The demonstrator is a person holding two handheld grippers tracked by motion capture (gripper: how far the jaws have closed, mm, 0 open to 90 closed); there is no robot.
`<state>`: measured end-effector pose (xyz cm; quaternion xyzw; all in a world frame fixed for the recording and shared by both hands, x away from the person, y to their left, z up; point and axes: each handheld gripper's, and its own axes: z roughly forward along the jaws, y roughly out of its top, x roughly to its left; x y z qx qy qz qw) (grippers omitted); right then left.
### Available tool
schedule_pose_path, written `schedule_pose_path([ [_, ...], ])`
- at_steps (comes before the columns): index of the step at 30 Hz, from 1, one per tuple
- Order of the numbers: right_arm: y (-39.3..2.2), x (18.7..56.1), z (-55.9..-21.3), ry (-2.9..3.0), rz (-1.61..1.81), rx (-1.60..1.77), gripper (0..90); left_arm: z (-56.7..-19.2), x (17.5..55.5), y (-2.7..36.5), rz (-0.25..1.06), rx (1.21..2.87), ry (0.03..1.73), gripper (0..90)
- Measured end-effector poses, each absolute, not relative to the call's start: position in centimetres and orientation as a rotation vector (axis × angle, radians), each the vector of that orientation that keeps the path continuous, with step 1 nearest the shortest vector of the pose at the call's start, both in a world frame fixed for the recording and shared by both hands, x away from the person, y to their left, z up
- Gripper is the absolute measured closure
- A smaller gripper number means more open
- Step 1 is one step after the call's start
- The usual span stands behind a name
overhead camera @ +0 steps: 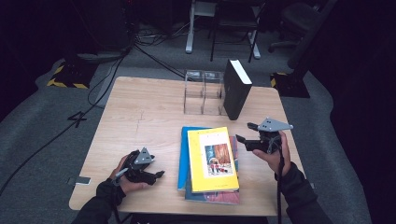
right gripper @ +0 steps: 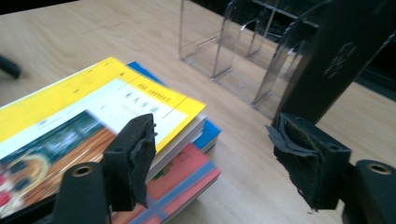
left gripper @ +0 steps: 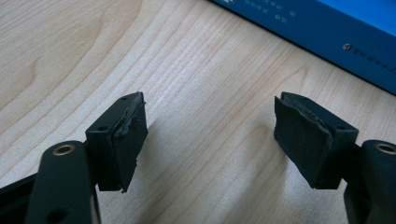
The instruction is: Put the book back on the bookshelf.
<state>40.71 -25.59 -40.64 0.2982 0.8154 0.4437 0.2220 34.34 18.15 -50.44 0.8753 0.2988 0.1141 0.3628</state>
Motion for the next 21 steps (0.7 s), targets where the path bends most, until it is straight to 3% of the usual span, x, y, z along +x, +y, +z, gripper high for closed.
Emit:
schedule_pose_path([
  [21,-23.7,35.0,-42.2,2.52,1.317,0.698,26.0,-50.4,34.4,17.2,0.315,2.257,0.83,17.9],
])
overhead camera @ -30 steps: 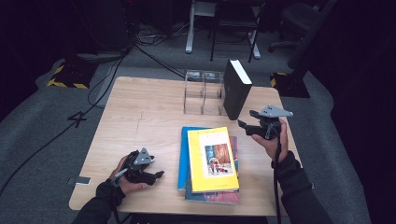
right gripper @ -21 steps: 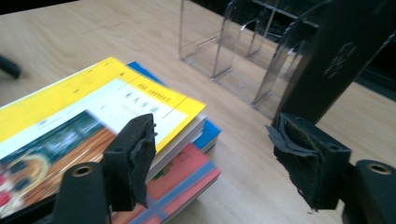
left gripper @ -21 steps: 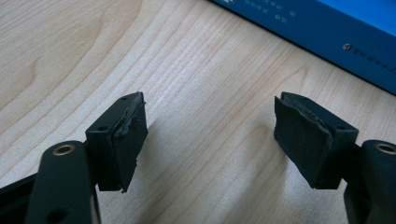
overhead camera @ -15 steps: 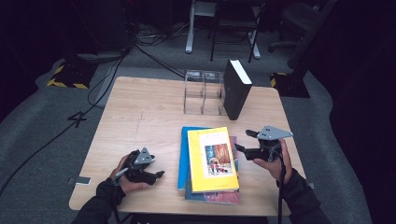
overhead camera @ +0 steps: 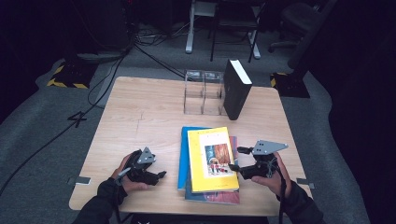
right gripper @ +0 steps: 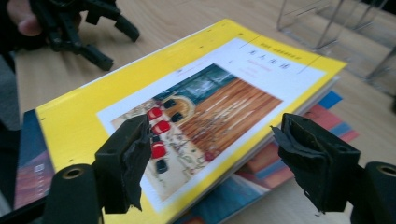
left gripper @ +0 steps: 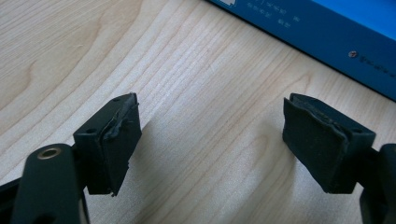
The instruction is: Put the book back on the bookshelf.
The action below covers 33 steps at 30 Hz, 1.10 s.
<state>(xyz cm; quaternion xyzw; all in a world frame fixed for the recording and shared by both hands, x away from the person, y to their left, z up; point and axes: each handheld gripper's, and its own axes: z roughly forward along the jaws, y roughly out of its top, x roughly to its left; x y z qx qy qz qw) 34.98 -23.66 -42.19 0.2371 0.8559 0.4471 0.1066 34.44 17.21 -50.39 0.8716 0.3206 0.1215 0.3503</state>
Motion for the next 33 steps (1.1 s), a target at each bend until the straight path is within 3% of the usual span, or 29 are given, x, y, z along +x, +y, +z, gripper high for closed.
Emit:
schedule_pose_path([
  [8,-22.9,35.2,-43.1,2.631,1.289,0.691,23.5,-50.1,34.5,16.2,0.344,2.257,0.807,23.6],
  [18,-22.9,36.3,-44.6,2.716,1.223,0.766,16.2,-48.8,35.4,15.3,0.352,2.213,0.766,22.6],
  [33,-22.6,37.2,-44.9,2.747,1.241,0.738,14.3,-47.8,36.8,13.3,0.356,2.187,0.723,22.2],
])
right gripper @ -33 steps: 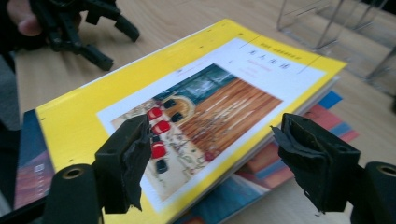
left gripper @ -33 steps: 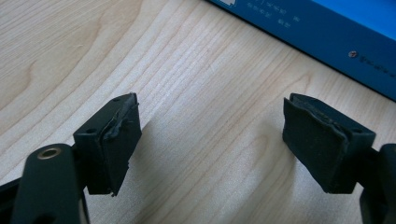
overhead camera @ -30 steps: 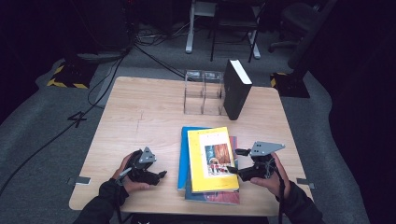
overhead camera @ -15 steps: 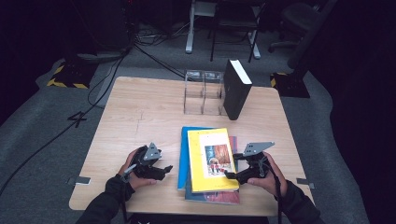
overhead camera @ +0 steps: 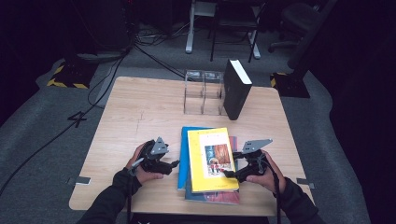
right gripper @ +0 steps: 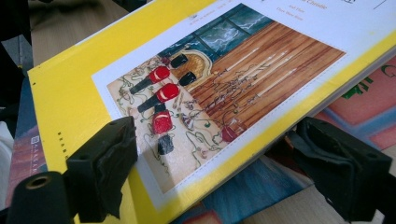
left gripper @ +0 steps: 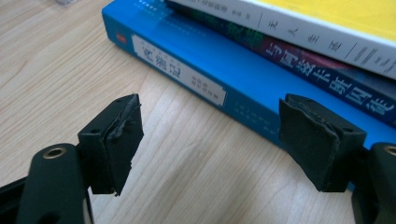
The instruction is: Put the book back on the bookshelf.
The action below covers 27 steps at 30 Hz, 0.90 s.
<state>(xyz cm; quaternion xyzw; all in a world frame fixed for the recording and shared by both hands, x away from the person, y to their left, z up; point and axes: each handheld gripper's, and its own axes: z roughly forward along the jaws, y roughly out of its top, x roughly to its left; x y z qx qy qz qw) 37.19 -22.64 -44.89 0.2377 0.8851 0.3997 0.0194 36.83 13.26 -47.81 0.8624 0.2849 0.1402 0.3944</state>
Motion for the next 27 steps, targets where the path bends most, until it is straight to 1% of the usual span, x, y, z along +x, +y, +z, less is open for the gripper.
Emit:
schedule_pose_path([
  [5,-22.5,37.2,-44.9,2.734,1.24,0.732,14.4,-47.7,37.0,12.5,0.355,2.193,0.702,22.2],
  [17,-22.2,37.5,-44.9,2.75,1.235,0.723,14.8,-47.9,38.3,11.5,0.349,2.197,0.716,22.0],
  [23,-22.1,38.0,-44.9,2.751,1.237,0.726,12.9,-48.0,39.1,11.3,0.346,2.191,0.725,21.7],
  [27,-22.0,38.5,-45.0,2.759,1.235,0.723,12.0,-48.2,39.8,11.3,0.311,2.187,0.74,17.0],
])
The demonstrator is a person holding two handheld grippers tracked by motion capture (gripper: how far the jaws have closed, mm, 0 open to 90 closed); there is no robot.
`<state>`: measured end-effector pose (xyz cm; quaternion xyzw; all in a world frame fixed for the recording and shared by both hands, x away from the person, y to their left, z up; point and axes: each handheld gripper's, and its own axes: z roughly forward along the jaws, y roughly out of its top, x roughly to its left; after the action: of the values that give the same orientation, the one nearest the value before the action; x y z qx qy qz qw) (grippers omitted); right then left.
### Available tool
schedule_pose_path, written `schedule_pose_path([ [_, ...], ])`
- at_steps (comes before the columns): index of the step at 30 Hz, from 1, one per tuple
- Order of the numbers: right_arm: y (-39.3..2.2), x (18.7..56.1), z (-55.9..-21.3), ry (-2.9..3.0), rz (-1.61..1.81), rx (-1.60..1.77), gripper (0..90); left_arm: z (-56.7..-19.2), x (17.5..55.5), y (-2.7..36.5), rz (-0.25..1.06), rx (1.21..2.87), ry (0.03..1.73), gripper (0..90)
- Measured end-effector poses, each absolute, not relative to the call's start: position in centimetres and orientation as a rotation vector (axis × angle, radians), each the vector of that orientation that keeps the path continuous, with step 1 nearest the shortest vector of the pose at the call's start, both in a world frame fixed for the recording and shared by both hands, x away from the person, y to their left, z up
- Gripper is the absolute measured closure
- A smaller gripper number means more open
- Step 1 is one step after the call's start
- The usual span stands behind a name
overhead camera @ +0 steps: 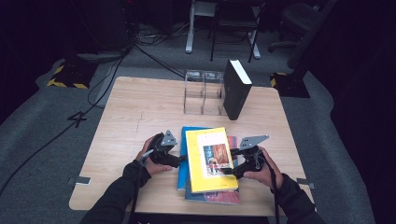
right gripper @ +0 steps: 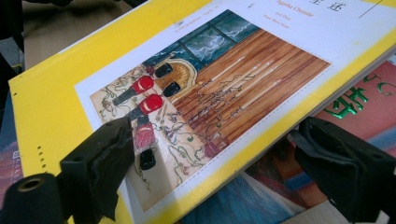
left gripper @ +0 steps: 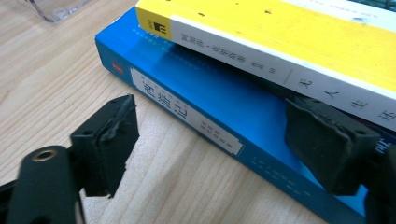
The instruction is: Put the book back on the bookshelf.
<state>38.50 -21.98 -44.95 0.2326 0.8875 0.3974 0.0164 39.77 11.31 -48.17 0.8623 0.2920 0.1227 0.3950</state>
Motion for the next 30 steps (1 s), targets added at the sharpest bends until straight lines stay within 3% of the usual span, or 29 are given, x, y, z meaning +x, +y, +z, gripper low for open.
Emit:
schedule_pose_path([
  [11,-21.9,39.9,-45.1,2.747,1.273,0.724,12.7,-48.2,39.8,11.4,0.317,2.18,0.743,17.0],
  [19,-21.9,40.1,-44.7,2.714,1.305,0.703,20.0,-48.2,39.9,11.4,0.316,2.182,0.738,16.5],
  [30,-21.9,40.2,-44.4,2.645,1.282,0.656,39.4,-48.4,40.5,11.8,0.314,2.155,0.757,15.9],
])
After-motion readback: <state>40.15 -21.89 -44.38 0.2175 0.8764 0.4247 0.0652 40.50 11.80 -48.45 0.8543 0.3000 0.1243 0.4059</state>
